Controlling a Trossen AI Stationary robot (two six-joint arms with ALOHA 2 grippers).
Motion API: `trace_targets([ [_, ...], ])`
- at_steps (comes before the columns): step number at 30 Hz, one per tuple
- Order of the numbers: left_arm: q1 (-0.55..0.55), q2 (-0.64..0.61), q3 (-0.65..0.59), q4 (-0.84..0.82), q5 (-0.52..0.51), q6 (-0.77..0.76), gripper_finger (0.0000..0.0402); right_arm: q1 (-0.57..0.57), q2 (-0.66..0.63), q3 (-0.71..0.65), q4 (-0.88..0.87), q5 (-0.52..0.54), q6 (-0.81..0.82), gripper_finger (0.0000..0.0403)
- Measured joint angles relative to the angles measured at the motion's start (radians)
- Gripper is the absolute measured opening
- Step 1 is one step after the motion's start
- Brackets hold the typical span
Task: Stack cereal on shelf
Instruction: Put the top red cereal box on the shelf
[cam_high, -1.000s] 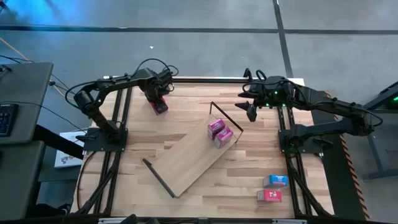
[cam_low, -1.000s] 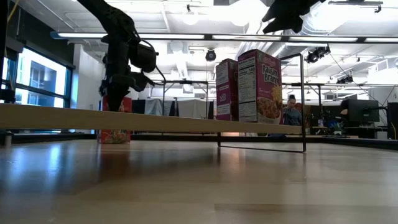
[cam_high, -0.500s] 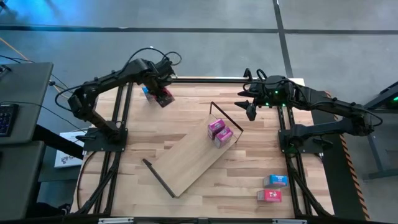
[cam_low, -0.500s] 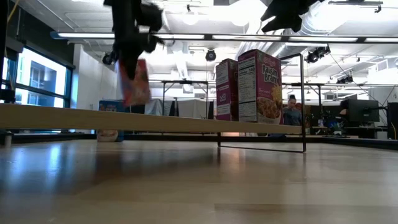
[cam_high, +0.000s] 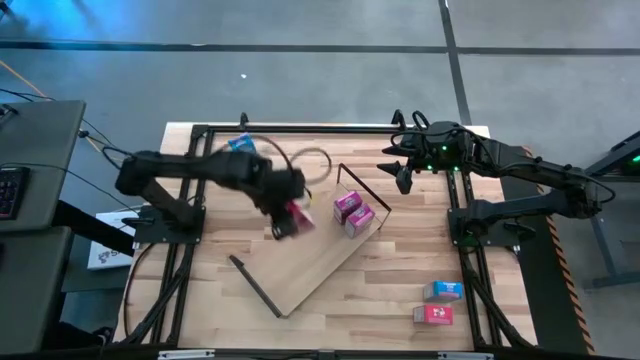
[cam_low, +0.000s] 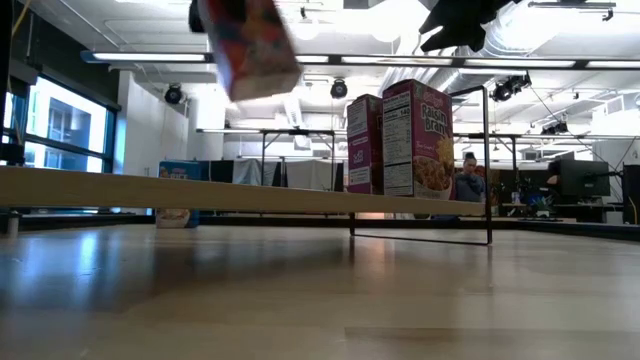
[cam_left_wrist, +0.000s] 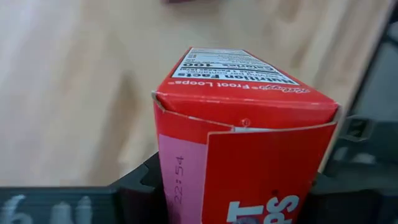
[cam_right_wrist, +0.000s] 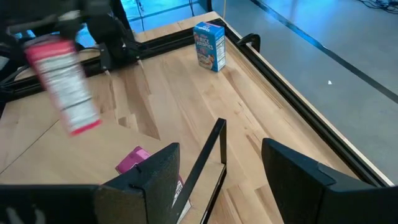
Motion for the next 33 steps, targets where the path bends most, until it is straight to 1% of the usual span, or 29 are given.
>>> trace_targets([
  [4, -0.09, 0.082, 0.077, 0.086, -0.01, -0.148, 0.0157, 0.0, 0.0, 0.0, 0.0, 0.0, 0.0, 0.0217],
  [6, -0.113, 0.137, 0.127, 0.089, -0.025, -0.196, 0.0157, 0.0, 0.0, 0.0, -0.001, 0.0, 0.0, 0.0217],
  [9, -0.139, 0.227, 0.2, 0.074, -0.062, -0.225, 0.0157, 0.0, 0.0, 0.0, -0.002, 0.0, 0.0, 0.0217],
  [13, -0.154, 0.328, 0.277, 0.071, -0.07, -0.261, 0.0157, 0.0, 0.0, 0.0, -0.003, 0.0, 0.001, 0.0217],
  [17, -0.154, 0.404, 0.313, 0.07, -0.088, -0.277, 0.0157, 0.0, 0.0, 0.0, -0.009, 0.0, 0.026, 0.0217],
  [20, -0.15, 0.431, 0.314, 0.067, -0.097, -0.302, 0.0157, 0.0, 0.0, 0.0, -0.021, 0.0, 0.054, 0.0217],
  [25, -0.145, 0.446, 0.314, 0.077, -0.172, -0.299, 0.0157, 0.0, 0.0, 0.0, -0.034, 0.0, 0.117, 0.0217],
  [30, -0.149, 0.446, 0.314, 0.076, -0.173, -0.243, 0.0157, 0.0, 0.0, 0.0, -0.03, 0.001, 0.143, 0.0217],
  [33, -0.156, 0.446, 0.314, 0.076, -0.171, -0.24, 0.0157, 0.0, 0.0, 0.0, -0.031, 0.031, 0.16, 0.0217],
])
